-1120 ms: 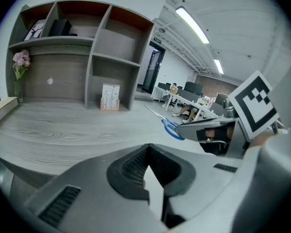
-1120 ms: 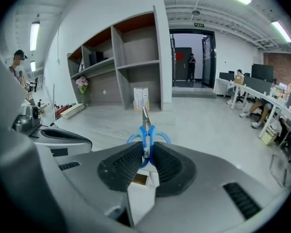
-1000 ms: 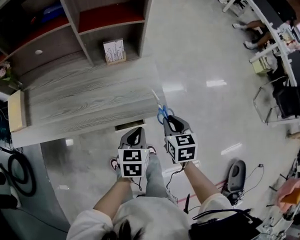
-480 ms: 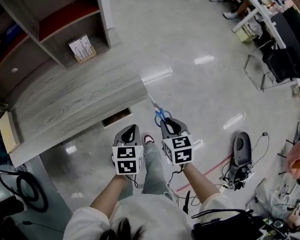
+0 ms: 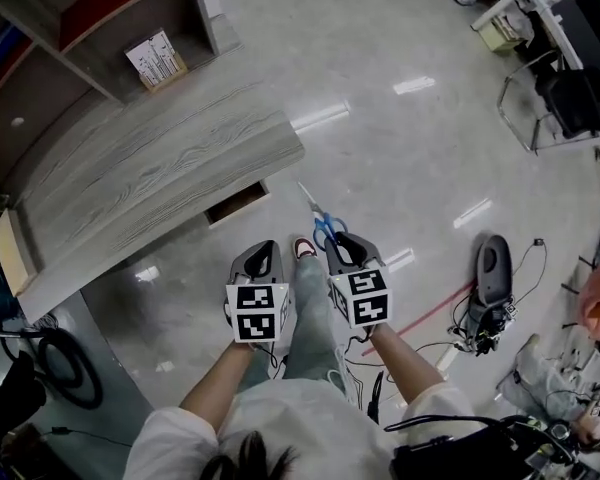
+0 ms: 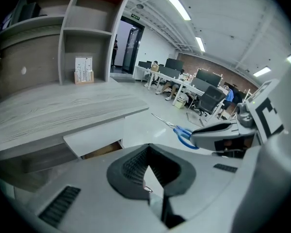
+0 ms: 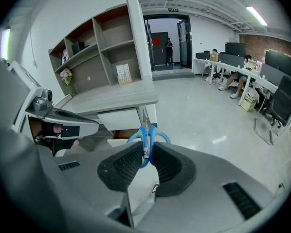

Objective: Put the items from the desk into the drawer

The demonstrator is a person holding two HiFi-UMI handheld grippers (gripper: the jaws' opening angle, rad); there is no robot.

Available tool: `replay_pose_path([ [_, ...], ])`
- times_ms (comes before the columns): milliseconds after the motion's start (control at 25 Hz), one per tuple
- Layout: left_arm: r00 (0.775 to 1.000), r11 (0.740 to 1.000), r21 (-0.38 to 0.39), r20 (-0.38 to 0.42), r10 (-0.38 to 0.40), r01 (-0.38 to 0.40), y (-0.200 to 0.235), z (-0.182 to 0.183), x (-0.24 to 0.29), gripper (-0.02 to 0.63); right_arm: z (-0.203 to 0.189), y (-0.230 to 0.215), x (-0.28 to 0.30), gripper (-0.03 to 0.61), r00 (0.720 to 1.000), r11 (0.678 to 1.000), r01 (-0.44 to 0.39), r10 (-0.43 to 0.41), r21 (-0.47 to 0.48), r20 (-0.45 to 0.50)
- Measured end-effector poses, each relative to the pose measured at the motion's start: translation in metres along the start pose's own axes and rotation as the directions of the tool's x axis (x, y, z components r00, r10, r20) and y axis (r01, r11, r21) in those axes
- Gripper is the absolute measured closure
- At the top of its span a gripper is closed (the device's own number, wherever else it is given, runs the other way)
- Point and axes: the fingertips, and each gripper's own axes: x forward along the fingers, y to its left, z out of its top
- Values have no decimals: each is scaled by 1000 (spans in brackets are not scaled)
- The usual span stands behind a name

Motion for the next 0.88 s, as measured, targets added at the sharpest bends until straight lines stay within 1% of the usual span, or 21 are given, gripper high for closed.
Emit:
replay_pose_path([
  [120,1000,1000,-13,-10,14,-14,10,-12,-2,617,-9,14,8,515,1000,1000,-19,19,-7,-21],
  [280,999,997,-58,-19,44,-45,27,-28,-5,617,-20,32,22,515,997,998,-55,53,-32,-55],
  [600,995,984,-146,-24,100,-103,69,-51,-2,617,-32,67,61,514,983,981,-141,121,-135,-141],
  [760,992,978,-168,-25,123,-126,88,-62,4,617,-35,82,86,515,974,973,-178,152,-149,-169],
  [880,989,967,-204,-29,147,-150,104,-73,12,617,-38,92,102,515,967,968,-202,173,-147,-186],
])
